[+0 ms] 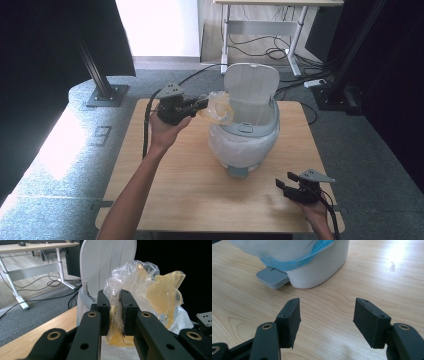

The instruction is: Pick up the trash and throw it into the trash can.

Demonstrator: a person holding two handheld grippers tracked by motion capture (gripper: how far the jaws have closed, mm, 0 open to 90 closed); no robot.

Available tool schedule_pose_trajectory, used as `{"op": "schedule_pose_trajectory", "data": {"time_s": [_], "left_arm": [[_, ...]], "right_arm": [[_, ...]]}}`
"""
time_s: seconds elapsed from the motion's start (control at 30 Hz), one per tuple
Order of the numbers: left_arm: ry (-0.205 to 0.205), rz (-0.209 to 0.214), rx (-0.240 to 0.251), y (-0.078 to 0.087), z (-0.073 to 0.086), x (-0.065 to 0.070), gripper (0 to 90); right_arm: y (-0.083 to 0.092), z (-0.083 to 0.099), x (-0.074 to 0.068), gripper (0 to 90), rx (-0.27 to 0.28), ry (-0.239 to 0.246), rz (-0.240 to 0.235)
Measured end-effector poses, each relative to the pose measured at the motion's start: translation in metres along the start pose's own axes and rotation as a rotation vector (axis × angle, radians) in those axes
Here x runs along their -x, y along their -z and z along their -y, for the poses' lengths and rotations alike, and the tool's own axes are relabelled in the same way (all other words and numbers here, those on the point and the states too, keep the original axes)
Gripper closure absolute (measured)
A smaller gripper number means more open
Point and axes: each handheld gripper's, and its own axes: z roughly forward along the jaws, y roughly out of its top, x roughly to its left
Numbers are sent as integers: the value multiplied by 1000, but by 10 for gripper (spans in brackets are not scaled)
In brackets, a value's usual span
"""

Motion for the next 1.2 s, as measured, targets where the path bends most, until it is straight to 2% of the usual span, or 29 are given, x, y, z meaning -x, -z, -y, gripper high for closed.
{"op": "schedule_pose_trajectory", "data": {"time_s": [0.8,1.2], "left_arm": [[-12,29,-25,-45,-20,8,796],[-6,37,-27,-66,-29,7,796]], "right_arm": [[0,3,2,381,-4,-6,0],[1,7,-3,381,-26,15,3]]}}
